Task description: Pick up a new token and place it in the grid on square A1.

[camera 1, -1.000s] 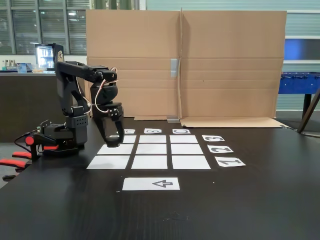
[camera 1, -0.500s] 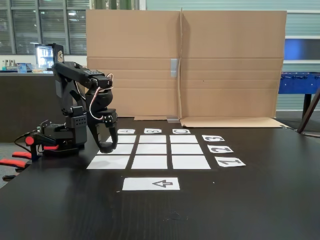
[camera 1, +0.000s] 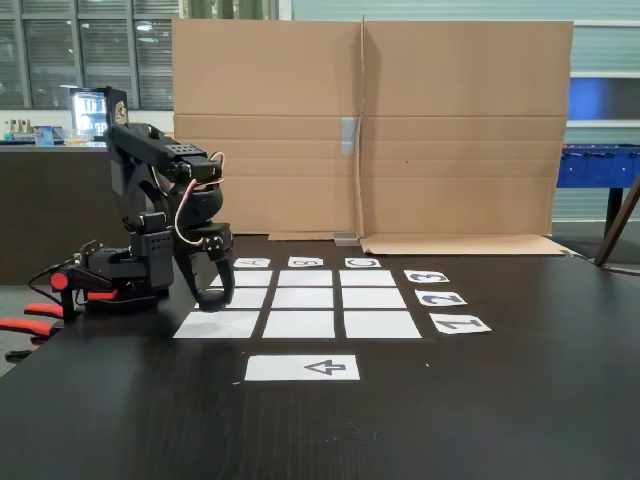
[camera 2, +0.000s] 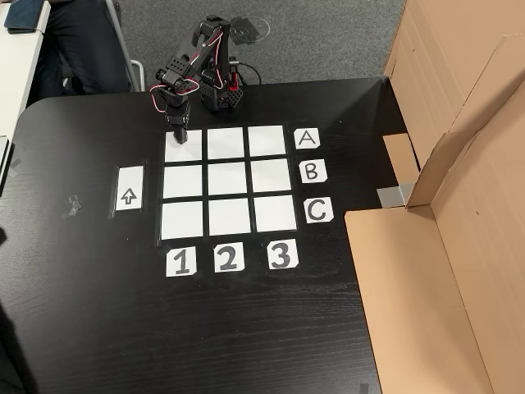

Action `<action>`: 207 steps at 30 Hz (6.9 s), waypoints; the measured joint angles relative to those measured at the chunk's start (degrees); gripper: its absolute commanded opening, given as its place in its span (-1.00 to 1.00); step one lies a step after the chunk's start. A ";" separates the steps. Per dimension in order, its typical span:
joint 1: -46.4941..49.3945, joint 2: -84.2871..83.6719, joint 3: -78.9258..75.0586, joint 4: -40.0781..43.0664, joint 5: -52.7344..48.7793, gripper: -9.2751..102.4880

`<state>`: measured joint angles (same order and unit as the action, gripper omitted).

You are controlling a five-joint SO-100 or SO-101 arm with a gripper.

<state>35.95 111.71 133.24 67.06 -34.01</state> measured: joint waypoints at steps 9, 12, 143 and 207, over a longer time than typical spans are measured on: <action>1.58 -1.76 0.88 -1.85 0.00 -0.67; 1.58 -3.34 0.97 -2.72 0.00 -0.67; -37.71 -35.07 -67.06 24.17 21.18 -0.30; -36.30 16.08 -26.89 0.09 24.79 -0.29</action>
<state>-0.35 127.79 106.35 67.15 -9.23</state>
